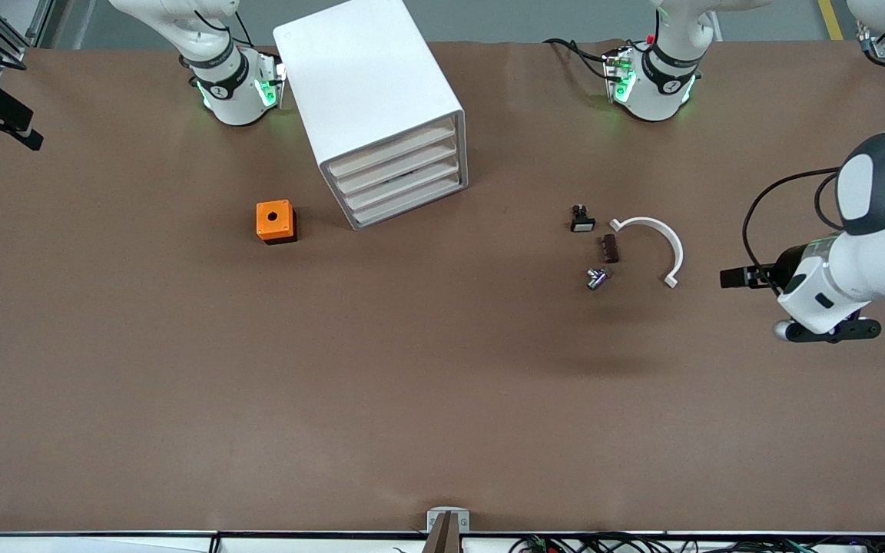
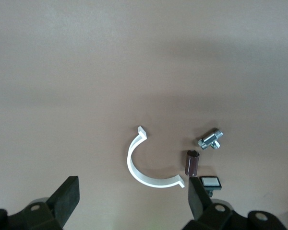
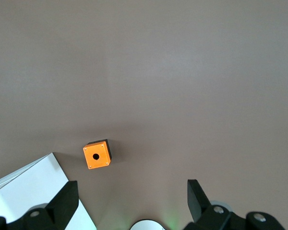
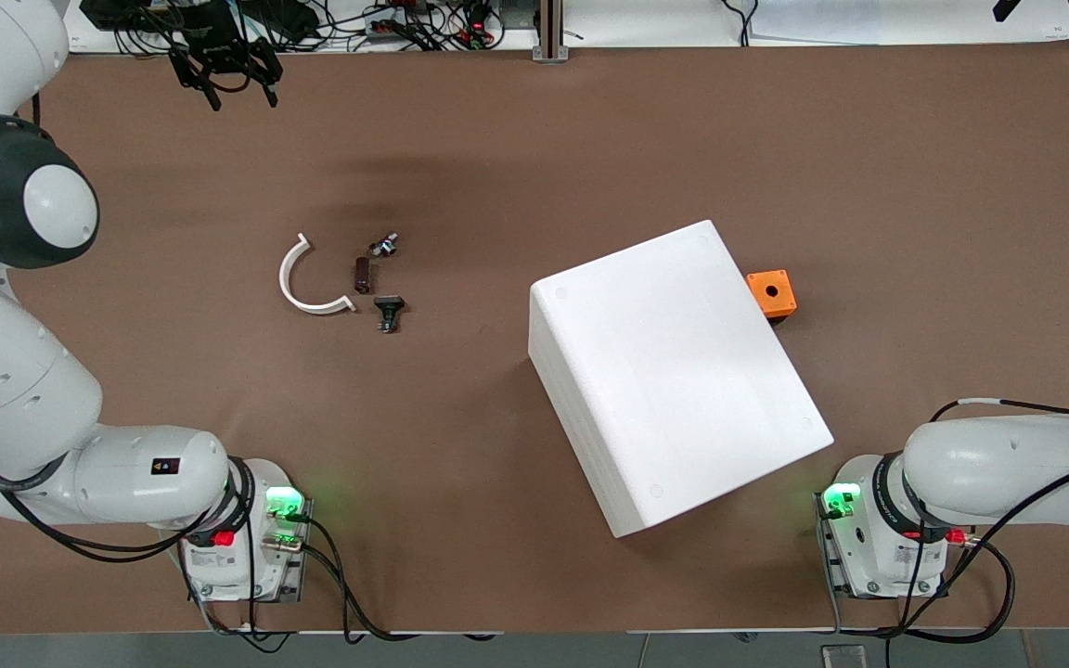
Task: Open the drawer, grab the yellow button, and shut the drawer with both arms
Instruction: 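Reach the left gripper toward the drawer front of the white cabinet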
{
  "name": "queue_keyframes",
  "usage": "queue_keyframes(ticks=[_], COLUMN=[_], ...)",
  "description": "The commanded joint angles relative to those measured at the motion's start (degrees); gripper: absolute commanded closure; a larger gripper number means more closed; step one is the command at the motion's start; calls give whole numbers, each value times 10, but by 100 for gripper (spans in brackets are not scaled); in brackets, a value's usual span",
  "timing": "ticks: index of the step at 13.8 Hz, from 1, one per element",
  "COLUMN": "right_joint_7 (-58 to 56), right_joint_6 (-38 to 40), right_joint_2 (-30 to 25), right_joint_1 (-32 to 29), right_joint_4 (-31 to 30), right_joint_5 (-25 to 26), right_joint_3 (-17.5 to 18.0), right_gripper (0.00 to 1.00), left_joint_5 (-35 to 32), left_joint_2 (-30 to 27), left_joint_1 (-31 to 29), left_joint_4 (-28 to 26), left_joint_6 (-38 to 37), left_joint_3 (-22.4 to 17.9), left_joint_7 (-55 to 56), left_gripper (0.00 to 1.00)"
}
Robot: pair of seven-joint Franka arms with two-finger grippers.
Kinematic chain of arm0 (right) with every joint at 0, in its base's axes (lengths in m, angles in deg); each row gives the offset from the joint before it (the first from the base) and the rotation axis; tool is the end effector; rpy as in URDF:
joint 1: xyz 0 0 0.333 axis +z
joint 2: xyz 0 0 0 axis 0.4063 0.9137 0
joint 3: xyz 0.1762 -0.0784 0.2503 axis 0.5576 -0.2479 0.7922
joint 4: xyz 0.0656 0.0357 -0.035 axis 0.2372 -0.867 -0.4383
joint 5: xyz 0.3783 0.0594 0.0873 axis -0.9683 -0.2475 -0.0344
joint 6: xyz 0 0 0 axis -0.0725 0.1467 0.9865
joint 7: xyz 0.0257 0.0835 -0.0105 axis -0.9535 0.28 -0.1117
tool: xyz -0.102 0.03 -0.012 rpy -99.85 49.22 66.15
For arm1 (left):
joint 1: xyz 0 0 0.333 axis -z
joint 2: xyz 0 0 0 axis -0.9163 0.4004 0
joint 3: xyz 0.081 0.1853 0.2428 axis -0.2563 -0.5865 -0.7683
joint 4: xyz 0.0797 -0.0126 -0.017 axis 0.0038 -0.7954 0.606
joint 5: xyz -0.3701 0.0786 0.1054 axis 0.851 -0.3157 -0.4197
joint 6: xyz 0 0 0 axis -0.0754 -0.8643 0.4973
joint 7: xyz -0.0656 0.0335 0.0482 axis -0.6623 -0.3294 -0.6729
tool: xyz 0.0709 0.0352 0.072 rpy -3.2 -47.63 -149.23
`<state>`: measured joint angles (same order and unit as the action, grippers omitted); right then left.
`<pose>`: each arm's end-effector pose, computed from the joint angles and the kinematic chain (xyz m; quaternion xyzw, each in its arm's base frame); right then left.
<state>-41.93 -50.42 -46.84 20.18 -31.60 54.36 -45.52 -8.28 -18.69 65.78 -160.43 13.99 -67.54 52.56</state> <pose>0.4856 -0.0276 0.6854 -0.9993 0.0362 0.0054 0.0031 0.6386 -0.0299 0.4301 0.9911 0.0389 -0.1274 0.0035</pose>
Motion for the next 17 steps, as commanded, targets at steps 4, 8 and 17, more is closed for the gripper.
queue_keyframes(ticks=[4,8,17], right_joint_7=[7,7,7], right_joint_6=[1,3,11], right_joint_2=[-11,-11,-11], right_joint_1=[-7,-5,-7], right_joint_4=[-10,-10,-11], right_joint_5=[-6,-6,-6], right_joint_3=[2,2,2], right_gripper=[0,0,0], left_joint_5=[-4,-2,138], left_joint_2=[34,41,58], left_joint_1=[27,61,127], left_joint_4=[12,15,53], left_joint_6=[4,0,-38], left_joint_3=[6,7,7], left_joint_7=[116,190,477], left_gripper=[0,0,0])
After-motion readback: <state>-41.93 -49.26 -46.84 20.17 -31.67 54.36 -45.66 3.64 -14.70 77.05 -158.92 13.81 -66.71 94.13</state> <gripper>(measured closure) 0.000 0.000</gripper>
